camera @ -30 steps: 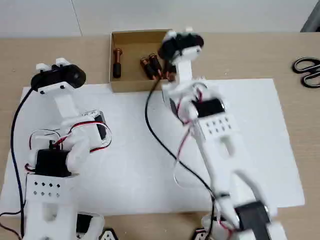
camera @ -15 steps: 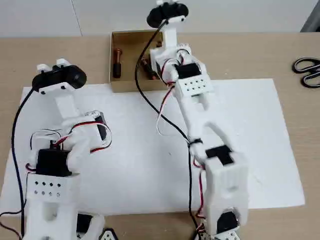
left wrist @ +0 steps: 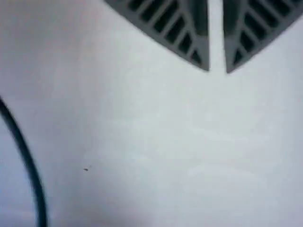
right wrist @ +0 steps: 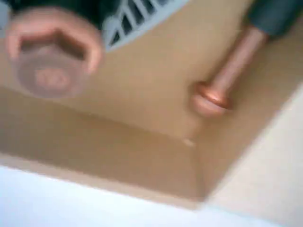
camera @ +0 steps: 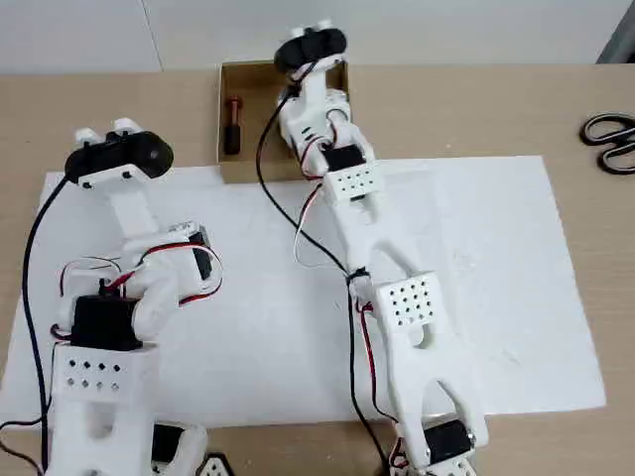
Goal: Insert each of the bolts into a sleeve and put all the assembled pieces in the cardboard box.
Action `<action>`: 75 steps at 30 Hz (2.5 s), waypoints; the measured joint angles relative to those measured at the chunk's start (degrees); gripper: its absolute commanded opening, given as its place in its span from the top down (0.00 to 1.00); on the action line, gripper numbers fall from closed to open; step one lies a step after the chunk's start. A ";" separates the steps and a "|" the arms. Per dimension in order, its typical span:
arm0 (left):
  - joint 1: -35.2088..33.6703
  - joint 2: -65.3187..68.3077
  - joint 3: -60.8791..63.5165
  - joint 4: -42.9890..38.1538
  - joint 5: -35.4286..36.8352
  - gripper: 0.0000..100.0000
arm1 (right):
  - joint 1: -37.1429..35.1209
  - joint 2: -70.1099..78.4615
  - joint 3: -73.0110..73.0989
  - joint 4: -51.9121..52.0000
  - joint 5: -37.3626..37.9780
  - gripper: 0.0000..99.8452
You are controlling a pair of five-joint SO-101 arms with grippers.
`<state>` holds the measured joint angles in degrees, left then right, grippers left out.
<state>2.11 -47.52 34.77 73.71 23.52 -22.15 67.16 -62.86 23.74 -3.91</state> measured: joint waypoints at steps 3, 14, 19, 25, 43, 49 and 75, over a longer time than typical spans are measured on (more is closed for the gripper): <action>0.00 0.00 0.00 0.00 0.00 0.99 | -1.85 4.04 -5.19 0.00 0.00 1.00; 0.00 0.00 0.00 0.00 0.00 0.99 | -2.81 9.85 -13.27 0.00 3.87 1.00; 0.00 0.00 1.23 0.00 0.00 0.99 | -2.90 9.85 -13.27 0.00 4.04 0.99; 0.00 0.00 2.20 2.37 0.00 0.99 | -2.90 9.85 -13.27 6.33 4.13 0.81; 0.00 0.00 1.41 3.25 0.00 0.99 | -2.90 8.97 -30.68 23.12 4.22 0.78; 0.00 0.00 -5.63 3.25 0.00 0.99 | -2.90 1.14 -30.77 32.18 4.22 0.78; 0.00 -11.69 -8.44 8.62 0.00 0.99 | -0.09 -19.96 -30.77 71.38 -2.37 1.00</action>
<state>2.11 -59.21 26.33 82.33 23.52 -22.24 47.21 -93.63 95.12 -6.29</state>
